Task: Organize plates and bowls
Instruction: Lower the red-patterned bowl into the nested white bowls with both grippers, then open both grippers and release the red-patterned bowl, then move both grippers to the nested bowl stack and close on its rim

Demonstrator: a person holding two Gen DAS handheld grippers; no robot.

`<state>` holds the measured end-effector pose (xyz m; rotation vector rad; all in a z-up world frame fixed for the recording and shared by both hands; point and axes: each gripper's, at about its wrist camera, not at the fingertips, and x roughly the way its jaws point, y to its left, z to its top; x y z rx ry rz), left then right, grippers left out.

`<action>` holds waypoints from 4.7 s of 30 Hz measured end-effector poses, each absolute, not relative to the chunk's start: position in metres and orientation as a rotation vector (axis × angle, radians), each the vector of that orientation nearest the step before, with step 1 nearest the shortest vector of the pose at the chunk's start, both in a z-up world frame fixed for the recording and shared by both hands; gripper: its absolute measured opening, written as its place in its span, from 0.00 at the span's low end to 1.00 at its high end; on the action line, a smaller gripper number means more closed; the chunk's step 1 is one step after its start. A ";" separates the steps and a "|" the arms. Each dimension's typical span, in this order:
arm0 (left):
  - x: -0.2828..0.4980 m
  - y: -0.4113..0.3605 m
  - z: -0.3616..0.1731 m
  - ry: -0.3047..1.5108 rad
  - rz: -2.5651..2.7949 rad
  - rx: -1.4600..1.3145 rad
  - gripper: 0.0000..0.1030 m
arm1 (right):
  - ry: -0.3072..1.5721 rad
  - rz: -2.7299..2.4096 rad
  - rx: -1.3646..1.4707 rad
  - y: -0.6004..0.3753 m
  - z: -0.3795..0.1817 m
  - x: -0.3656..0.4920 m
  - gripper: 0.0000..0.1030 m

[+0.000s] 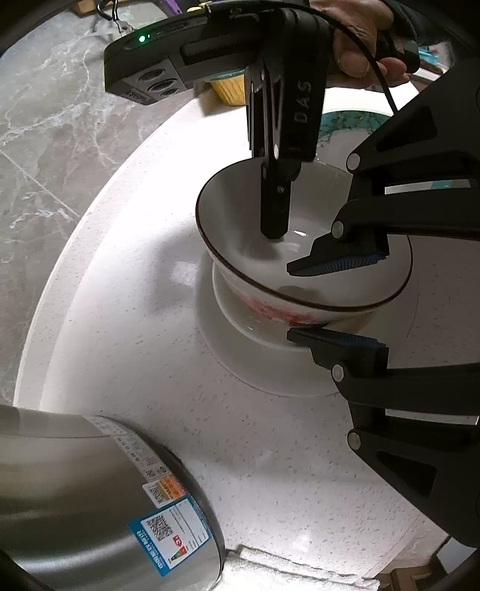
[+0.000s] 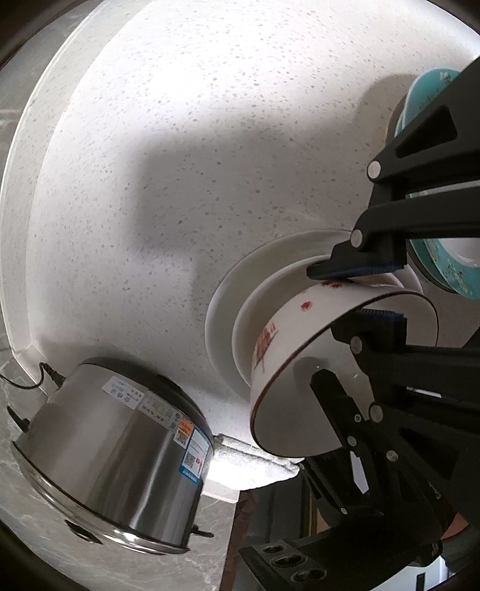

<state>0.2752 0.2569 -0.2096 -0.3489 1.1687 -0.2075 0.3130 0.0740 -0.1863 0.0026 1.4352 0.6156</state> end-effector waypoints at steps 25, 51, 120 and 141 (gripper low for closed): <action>0.250 0.292 -0.202 1.061 -0.185 -0.440 0.28 | 1.510 0.645 -0.221 0.107 -0.185 0.323 0.20; 0.242 0.286 -0.192 0.947 -0.173 -0.309 0.64 | 1.552 0.610 -0.301 0.126 -0.192 0.321 0.13; 0.217 0.367 -0.252 1.232 -0.295 -0.442 0.66 | 1.334 0.662 -0.040 0.003 -0.179 0.316 0.50; 0.243 0.341 -0.257 1.303 -0.247 -0.346 0.66 | 1.396 0.716 -0.129 0.030 -0.215 0.313 0.35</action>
